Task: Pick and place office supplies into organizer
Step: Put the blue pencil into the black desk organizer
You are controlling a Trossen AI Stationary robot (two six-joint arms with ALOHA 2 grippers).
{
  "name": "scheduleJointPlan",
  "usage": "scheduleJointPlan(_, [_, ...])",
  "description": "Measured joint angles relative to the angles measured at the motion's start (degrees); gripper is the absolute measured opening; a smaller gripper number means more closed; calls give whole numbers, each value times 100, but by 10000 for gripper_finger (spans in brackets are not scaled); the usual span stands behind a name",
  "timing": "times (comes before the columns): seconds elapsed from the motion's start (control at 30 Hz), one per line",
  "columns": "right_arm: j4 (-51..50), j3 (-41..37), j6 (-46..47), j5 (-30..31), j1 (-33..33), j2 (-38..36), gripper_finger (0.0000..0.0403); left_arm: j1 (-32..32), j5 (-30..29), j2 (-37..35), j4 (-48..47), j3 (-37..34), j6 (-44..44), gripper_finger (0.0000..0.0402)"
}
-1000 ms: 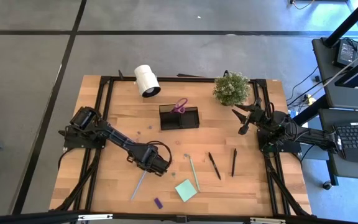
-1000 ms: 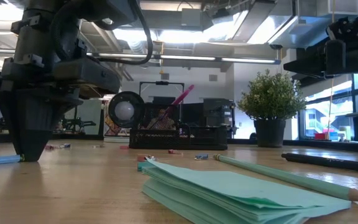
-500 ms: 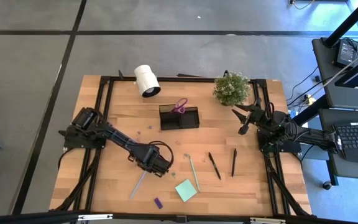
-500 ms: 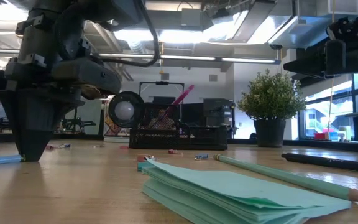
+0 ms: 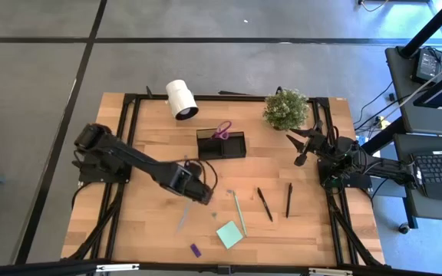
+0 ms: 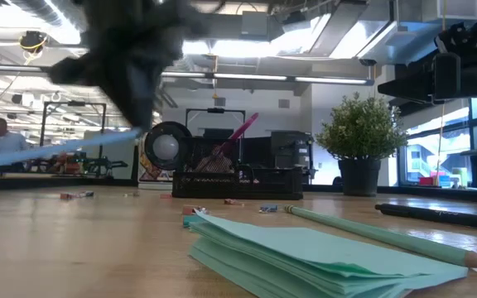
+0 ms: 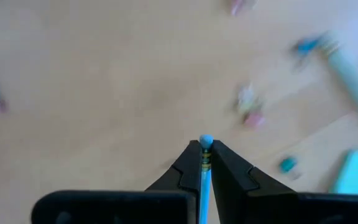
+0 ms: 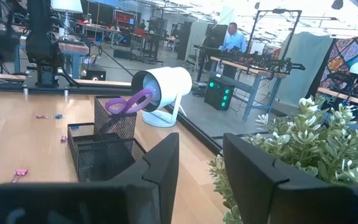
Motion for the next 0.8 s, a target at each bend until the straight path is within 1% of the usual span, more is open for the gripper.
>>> scheduleJointPlan(0.1, [0,0,2,2,-2,-2,129,180,-627,-414,64,3,377,17])
scheduleJointPlan(0.2, [0,0,1,2,-2,-2,129,428,-1103,-843,266,4,1020,17])
scheduleJointPlan(0.33, [4,0,0,0,0,-2,129,881,-1482,-1305,998,7,2401,17])
scheduleJointPlan(0.4, [24,-2,2,4,-2,-2,129,1155,-1524,-1466,1454,12,3247,17])
scheduleJointPlan(0.5, [31,0,3,2,-1,-2,129,1588,-1321,-1589,2031,17,4372,17])
scheduleJointPlan(0.6, [35,0,13,0,0,-2,129,2046,-904,-1598,2420,17,5289,17])
scheduleJointPlan(0.7, [34,0,20,2,0,-1,129,2489,-416,-1598,2582,17,5935,17])
scheduleJointPlan(0.8, [34,-1,23,2,0,-1,129,2867,44,-1596,2622,17,6360,17])
